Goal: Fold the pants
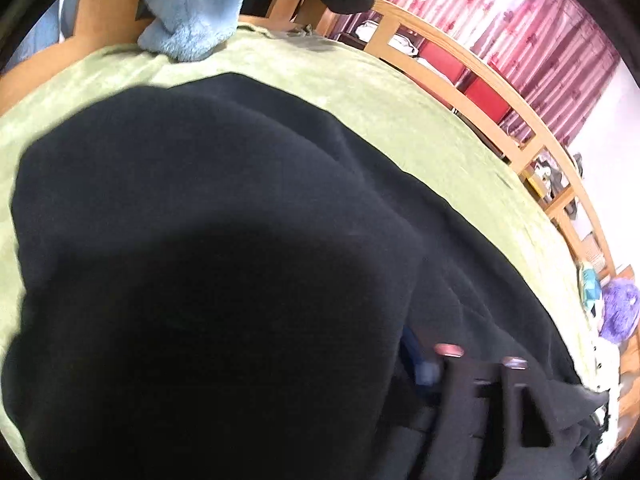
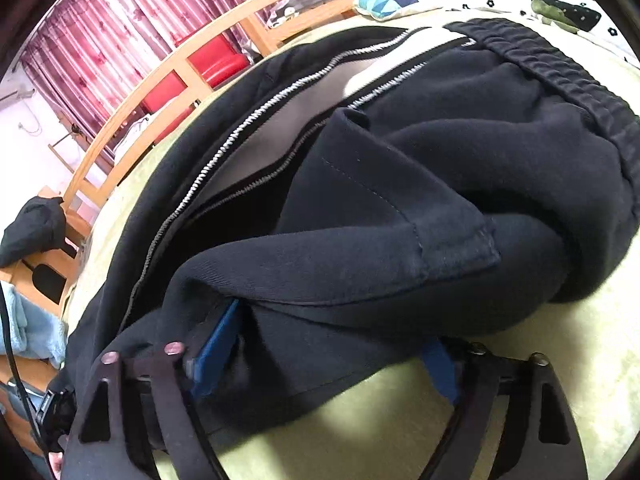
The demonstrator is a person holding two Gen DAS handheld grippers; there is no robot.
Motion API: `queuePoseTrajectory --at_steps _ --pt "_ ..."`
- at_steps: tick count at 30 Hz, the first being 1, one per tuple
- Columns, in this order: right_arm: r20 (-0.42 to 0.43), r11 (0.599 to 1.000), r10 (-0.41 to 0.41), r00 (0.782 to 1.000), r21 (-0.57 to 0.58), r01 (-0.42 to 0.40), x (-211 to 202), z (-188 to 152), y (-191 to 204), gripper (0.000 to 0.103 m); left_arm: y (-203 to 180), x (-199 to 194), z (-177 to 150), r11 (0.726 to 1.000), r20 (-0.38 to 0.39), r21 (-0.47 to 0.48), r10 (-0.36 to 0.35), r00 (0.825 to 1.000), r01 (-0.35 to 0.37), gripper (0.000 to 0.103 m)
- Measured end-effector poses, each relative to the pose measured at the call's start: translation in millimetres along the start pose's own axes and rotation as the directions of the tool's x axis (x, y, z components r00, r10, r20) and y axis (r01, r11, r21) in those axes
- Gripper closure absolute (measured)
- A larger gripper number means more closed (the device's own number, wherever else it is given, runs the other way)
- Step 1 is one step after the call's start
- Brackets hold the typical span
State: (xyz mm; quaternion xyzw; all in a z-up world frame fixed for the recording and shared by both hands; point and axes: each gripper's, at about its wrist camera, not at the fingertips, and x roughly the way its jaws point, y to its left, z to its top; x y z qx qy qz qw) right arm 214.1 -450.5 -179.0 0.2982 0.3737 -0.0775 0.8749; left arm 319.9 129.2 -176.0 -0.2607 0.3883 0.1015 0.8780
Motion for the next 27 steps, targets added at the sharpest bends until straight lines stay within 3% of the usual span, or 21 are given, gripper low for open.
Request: queuePoseTrajectory --at_steps 2,6,8,12,17,23,27 --pt "0.023 1.0 -0.002 1.0 -0.005 0.002 -6.6 0.1 1.6 0.073 1.3 -7.0 1.3 0.999 -0.005 0.025 -0.022 1.0 0.023 0.076" --pt "0.041 1.0 0.001 0.999 0.007 -0.001 -26.9 -0.4 -2.2 0.091 9.8 -34.2 5.5 0.997 -0.016 -0.006 -0.074 0.997 0.074 0.086" --pt "0.073 0.999 -0.025 0.997 -0.027 0.027 -47.3 -3.7 0.8 0.094 14.5 -57.4 2.7 0.995 -0.001 -0.017 -0.095 0.996 0.095 0.087" --pt "0.07 0.999 0.029 0.997 -0.014 -0.028 -89.5 -13.1 -10.0 0.094 20.8 -99.6 -13.9 0.993 -0.003 0.005 -0.115 0.993 0.115 0.087" --pt "0.095 1.0 0.03 0.995 -0.013 -0.029 -145.2 -27.0 -23.5 0.094 40.2 -154.7 -38.9 0.99 -0.027 0.015 -0.137 0.99 0.138 0.087" --pt "0.076 0.998 0.009 0.997 -0.056 -0.004 -223.0 -72.8 -61.3 0.095 70.6 -202.9 -91.5 0.988 -0.08 0.039 -0.146 0.986 0.149 0.087" --pt "0.039 0.999 -0.007 0.999 -0.037 0.008 -250.2 -104.5 -91.1 0.094 82.7 -214.3 -120.7 0.986 -0.109 0.049 -0.154 0.982 0.16 0.087"
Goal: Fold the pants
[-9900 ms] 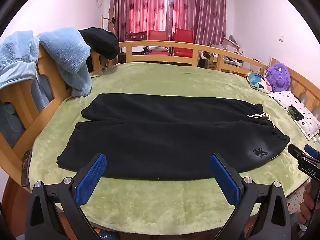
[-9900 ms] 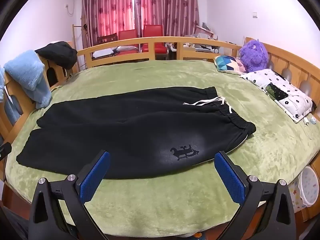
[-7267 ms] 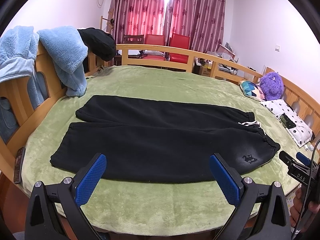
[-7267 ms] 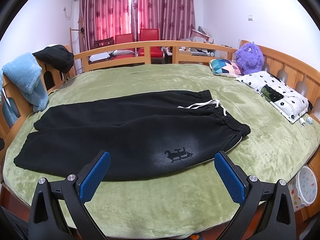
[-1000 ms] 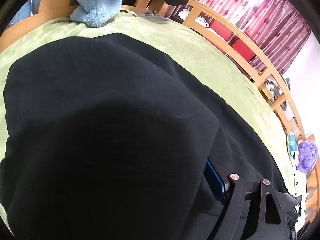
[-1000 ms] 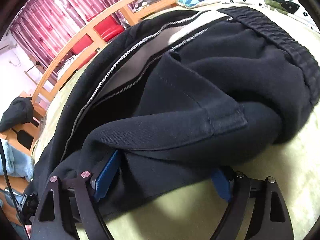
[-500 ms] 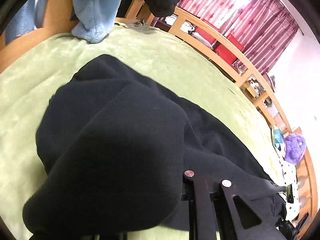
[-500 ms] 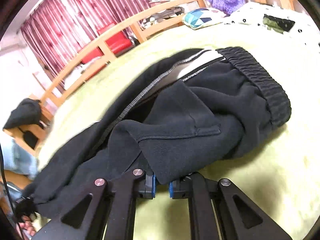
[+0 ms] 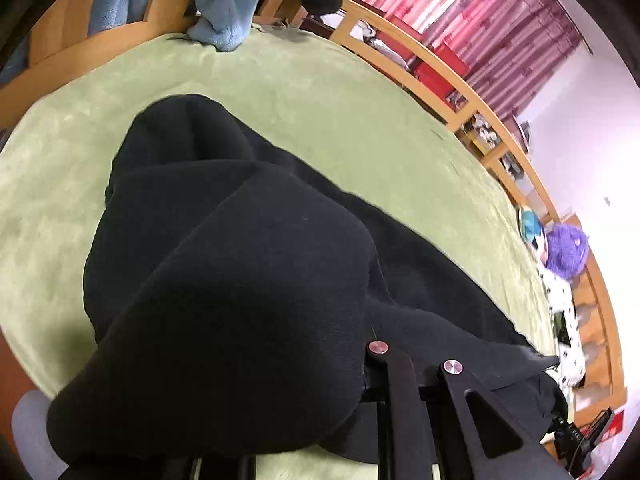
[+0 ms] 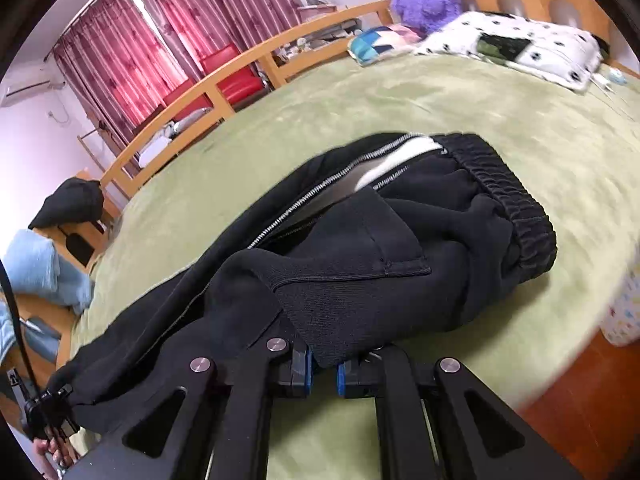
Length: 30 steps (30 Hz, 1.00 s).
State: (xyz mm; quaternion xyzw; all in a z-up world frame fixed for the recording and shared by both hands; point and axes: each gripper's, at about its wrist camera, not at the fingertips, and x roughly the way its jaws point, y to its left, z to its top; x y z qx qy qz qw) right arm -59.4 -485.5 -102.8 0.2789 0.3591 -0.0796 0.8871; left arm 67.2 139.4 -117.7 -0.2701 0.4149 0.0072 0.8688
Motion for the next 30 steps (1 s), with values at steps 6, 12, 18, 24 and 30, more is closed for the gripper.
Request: queuePoseTrajectory --at_steps 6,12,18,24,30 --pt "-0.131 0.996 -0.061 0.989 -0.072 0.052 4.4 -20.2 -2.2 0.08 3.4 -1.4 -12.7 0.996 -0.111 0.077 0.06 0.992 -0.052 0.065" --pt "-0.013 0.981 -0.084 0.996 -0.178 0.081 -45.8 -28.4 31.2 0.053 21.0 -49.2 -28.0 0.994 -0.053 0.101 -0.035 0.998 0.04 0.04" --pt "-0.042 0.981 0.018 0.999 -0.192 -0.026 -21.3 -30.1 81.4 0.052 34.7 -49.1 -26.6 0.989 -0.011 -0.006 -0.148 0.989 0.148 0.042" --pt "-0.135 0.992 0.038 0.99 -0.118 -0.054 33.9 -37.1 93.0 0.052 40.0 -43.1 -3.1 0.981 0.079 -0.089 -0.167 0.983 0.174 0.08" --pt "-0.168 0.994 0.079 0.983 -0.066 -0.092 76.9 -24.9 102.0 0.052 28.3 -40.8 57.9 0.98 0.141 -0.05 -0.182 0.973 0.19 0.092"
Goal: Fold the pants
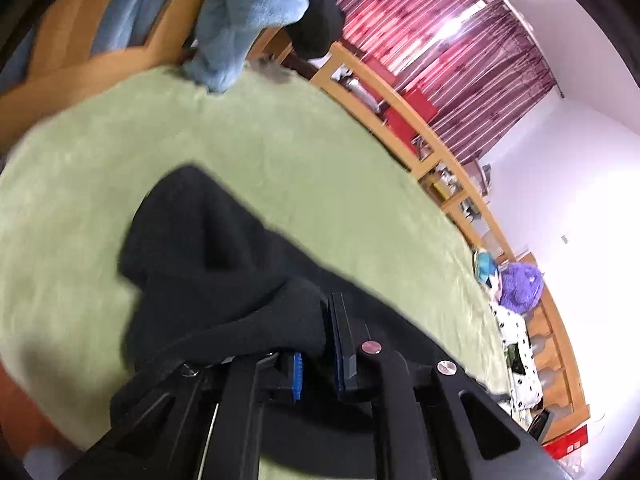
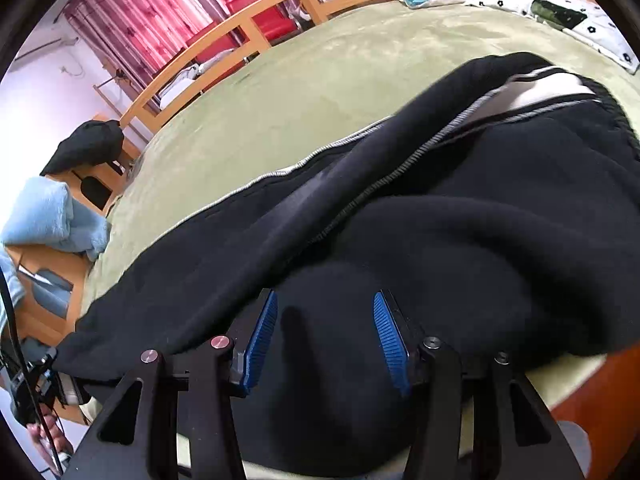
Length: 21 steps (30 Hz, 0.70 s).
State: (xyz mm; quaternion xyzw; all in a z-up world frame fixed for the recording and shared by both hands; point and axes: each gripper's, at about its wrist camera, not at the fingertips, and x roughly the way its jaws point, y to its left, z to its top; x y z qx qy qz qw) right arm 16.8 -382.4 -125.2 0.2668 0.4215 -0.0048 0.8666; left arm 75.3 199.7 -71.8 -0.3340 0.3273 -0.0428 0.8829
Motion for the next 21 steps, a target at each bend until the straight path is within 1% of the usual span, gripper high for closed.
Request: queuePoseTrajectory --at_steps 1,2,3,5,8,9,10,11,13,15,18,20,21 --pt "0.003 1.0 0.004 1.0 0.004 -0.004 4.8 3.9 1.8 0.052 -4.5 5.0 8.0 1.0 0.009 0.011 0.007 1.0 -0.008 0.092" --pt "0.006 1.0 0.005 1.0 0.01 -0.005 10.3 8.0 3.8 0.057 -10.8 13.4 18.6 1.0 0.014 0.023 0.014 1.0 -0.014 0.092" --pt "0.008 1.0 0.004 1.0 0.013 -0.004 16.7 12.2 6.5 0.073 -16.5 19.1 24.4 0.999 0.017 0.032 0.01 1.0 -0.01 0.092" --pt "-0.004 1.0 0.021 1.0 0.003 -0.021 29.1 24.5 12.8 0.092 -28.8 37.8 40.9 0.998 0.015 0.056 0.011 1.0 -0.012 0.092" --pt "0.034 1.0 0.015 0.999 -0.022 -0.015 37.5 40.8 23.4 0.093 -31.7 67.8 58.7 0.997 0.002 0.067 0.042 0.999 -0.043 0.092" --pt "0.041 0.999 0.012 0.999 -0.034 -0.01 41.4 48.0 27.8 0.093 -31.8 81.2 62.9 0.995 -0.01 0.063 0.075 0.997 -0.074 0.092" --pt "0.047 0.999 0.009 0.999 -0.04 -0.007 44.3 53.5 30.9 0.093 -30.5 93.7 66.1 0.993 -0.031 0.056 0.11 0.993 -0.108 0.092" --pt "0.048 0.999 0.007 0.999 -0.041 -0.005 46.4 57.9 33.5 0.093 -28.1 107.4 67.8 0.987 -0.061 0.043 0.158 0.986 -0.155 0.092" --pt "0.041 0.999 0.01 0.999 -0.043 -0.008 48.7 65.3 38.0 0.089 -23.5 119.7 67.7 0.976 -0.102 0.044 0.216 0.971 -0.212 0.092" --pt "0.054 0.997 -0.001 0.999 -0.071 0.005 44.8 68.5 41.4 0.086 -19.4 116.6 66.7 0.978 -0.108 0.042 0.207 0.972 -0.203 0.089" --pt "0.103 0.993 -0.035 0.994 -0.107 0.046 35.5 73.3 40.6 0.085 -18.5 103.5 69.0 0.986 -0.124 0.049 0.163 0.979 -0.158 0.08" --pt "0.107 0.992 -0.053 0.993 -0.105 0.064 37.0 78.5 38.0 0.084 -20.7 96.2 71.2 0.991 -0.14 0.045 0.128 0.982 -0.123 0.067" --pt "0.094 0.994 -0.054 0.994 -0.09 0.063 39.3 82.5 35.2 0.084 -21.6 95.2 72.9 0.993 -0.146 0.039 0.118 0.982 -0.113 0.064"
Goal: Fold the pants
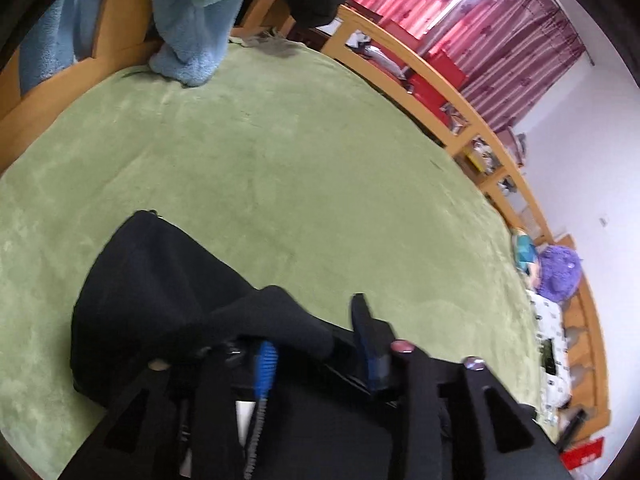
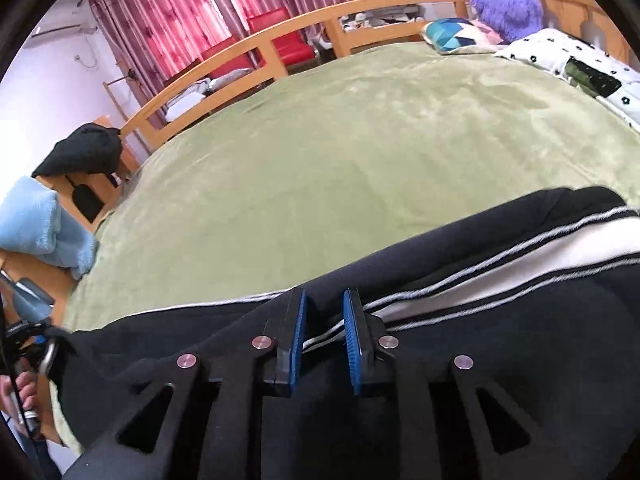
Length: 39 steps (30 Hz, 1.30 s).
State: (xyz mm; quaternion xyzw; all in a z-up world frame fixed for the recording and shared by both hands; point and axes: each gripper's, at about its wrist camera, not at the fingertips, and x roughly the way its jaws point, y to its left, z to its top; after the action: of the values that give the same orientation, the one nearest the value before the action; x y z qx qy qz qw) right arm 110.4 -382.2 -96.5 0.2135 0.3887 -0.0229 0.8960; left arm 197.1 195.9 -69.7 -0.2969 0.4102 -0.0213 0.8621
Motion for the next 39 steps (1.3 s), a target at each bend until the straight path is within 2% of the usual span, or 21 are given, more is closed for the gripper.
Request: queuePoseTrajectory --at_steps 3,4,5,6,8,13,16,21,24,25,27,29,32,33,35,39 --pt "-0.021 0.998 0.052 0.998 0.044 -0.051 -1.4 0.7 1.4 0.081 -11.2 -11.4 -1.2 0.999 0.011 0.017 -0.028 1.0 0.028 0.053" --pt "-0.021 0.997 0.066 0.998 0.042 -0.065 -5.0 -1.9 2.0 0.08 -15.3 -16.3 -4.6 0.998 0.008 0.028 -0.047 0.999 0.047 0.04" --pt "-0.019 0.996 0.083 0.996 0.036 -0.083 -8.7 -5.2 5.8 0.075 -18.1 -20.3 -8.2 0.997 0.0 0.034 -0.075 0.997 0.075 0.029" --pt "-0.022 0.994 0.11 0.994 0.02 -0.11 -13.5 -11.8 11.8 0.066 -19.5 -22.7 -10.0 0.995 -0.001 0.033 -0.09 0.996 0.09 0.027" --pt "-0.041 0.99 0.143 0.989 -0.012 -0.144 -19.3 -24.0 21.0 0.058 -23.3 -32.3 -19.0 0.994 -0.003 0.044 -0.098 0.995 0.098 0.027" --pt "-0.122 0.979 0.158 0.98 -0.111 -0.172 -27.6 -64.7 44.7 0.058 -27.4 -49.4 -34.6 0.992 -0.012 0.068 -0.107 0.994 0.107 0.026" --pt "-0.198 0.966 0.18 0.964 -0.149 -0.211 -22.9 -88.5 58.2 0.058 -28.0 -61.2 -41.7 0.988 -0.014 0.077 -0.13 0.991 0.131 0.022" --pt "-0.234 0.951 0.219 0.947 -0.166 -0.261 -6.1 -103.5 82.8 0.058 -32.1 -80.4 -59.4 0.979 -0.035 0.15 -0.136 0.99 0.14 0.021" --pt "-0.259 0.956 0.201 0.945 -0.16 -0.247 14.5 -102.0 97.4 0.063 -24.0 -94.7 -64.3 0.973 -0.044 0.159 -0.164 0.985 0.169 0.021" --pt "-0.256 0.954 0.208 0.944 -0.16 -0.254 18.4 -100.0 101.7 0.065 -21.7 -98.2 -65.7 0.972 -0.047 0.157 -0.171 0.984 0.176 0.021" --pt "-0.219 0.956 0.194 0.956 -0.176 -0.234 26.0 -89.8 109.8 0.068 -15.1 -106.0 -72.0 0.965 -0.056 0.166 -0.195 0.979 0.202 0.02" --pt "-0.181 0.962 0.187 0.965 -0.166 -0.218 31.3 -76.6 113.9 0.073 -10.1 -107.7 -78.3 0.966 -0.064 0.178 -0.181 0.981 0.19 0.019" --pt "-0.114 0.973 0.205 0.972 -0.086 -0.215 38.8 -55.8 111.2 0.074 -1.3 -101.4 -89.0 0.974 -0.079 0.17 -0.14 0.987 0.151 0.019" --pt "-0.114 0.978 0.2 0.973 -0.032 -0.205 44.2 -49.4 108.0 0.074 1.4 -98.7 -92.8 0.976 -0.087 0.163 -0.13 0.988 0.143 0.019" --pt "-0.134 0.972 0.237 0.962 0.034 -0.234 45.4 -46.6 104.3 0.075 7.1 -95.2 -100.4 0.979 -0.102 0.158 -0.116 0.988 0.131 0.019" --pt "-0.097 0.974 0.22 0.971 -0.033 -0.224 18.3 -52.2 103.2 0.073 20.4 -89.2 -125.2 0.979 -0.137 0.177 -0.08 0.987 0.104 0.019"
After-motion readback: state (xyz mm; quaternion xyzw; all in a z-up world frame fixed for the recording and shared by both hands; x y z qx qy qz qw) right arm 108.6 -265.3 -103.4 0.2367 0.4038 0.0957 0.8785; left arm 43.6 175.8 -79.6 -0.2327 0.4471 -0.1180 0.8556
